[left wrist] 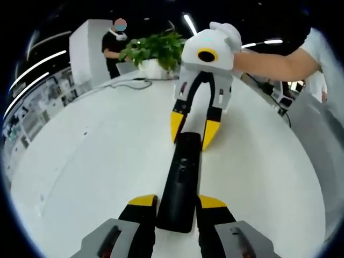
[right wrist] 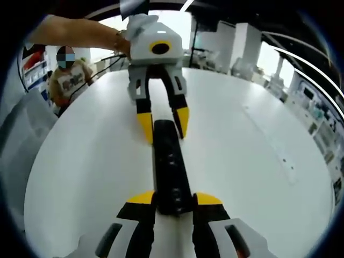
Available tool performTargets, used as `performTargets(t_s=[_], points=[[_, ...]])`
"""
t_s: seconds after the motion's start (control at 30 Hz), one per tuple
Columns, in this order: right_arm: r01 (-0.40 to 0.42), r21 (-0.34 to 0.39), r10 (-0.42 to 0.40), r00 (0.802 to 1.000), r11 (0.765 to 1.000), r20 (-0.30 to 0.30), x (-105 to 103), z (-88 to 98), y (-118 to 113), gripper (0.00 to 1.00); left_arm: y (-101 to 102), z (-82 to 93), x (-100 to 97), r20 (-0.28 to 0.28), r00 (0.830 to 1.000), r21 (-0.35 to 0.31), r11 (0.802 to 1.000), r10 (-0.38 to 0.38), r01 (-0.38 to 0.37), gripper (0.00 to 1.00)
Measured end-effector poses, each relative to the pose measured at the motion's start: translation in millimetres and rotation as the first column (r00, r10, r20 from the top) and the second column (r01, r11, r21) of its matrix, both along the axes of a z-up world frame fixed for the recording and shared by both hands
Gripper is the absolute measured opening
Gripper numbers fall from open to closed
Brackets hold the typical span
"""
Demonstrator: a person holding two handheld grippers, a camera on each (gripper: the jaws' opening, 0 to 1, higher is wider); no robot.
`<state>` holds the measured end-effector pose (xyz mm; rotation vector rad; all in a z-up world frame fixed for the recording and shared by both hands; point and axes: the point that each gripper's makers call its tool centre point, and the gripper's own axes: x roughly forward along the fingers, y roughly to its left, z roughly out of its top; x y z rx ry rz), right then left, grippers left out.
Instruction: Press the specified remote control buttons in sequence, fully releasing each button before pressing the next.
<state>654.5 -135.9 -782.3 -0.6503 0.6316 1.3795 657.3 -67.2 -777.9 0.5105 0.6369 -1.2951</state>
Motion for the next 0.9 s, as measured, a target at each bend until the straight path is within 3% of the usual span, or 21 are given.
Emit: performTargets(t_s=[0.27, 0.43, 0.9], points=[[-0.004, -0.001, 0.004, 1.0, 1.0, -0.001, 0.0, -0.5, 1.0, 0.26, 3.4, 7.0, 2.4, -0.014, 0.999, -0.053, 0.998, 0.042, -0.042, 0.29], [0.005, 0.004, -0.005, 1.0, 1.0, 0.002, 0.4, -0.4, 1.7, 0.27, 3.6, 6.5, 0.8, -0.004, 0.999, -0.05, 0.998, 0.035, -0.035, 0.3], [0.058, 0.071, -0.059, 0.998, 0.996, 0.012, -0.1, 8.5, 1.9, 0.32, 0.2, 11.2, -1.6, 0.003, 0.998, -0.097, 0.993, 0.068, -0.068, 0.38]])
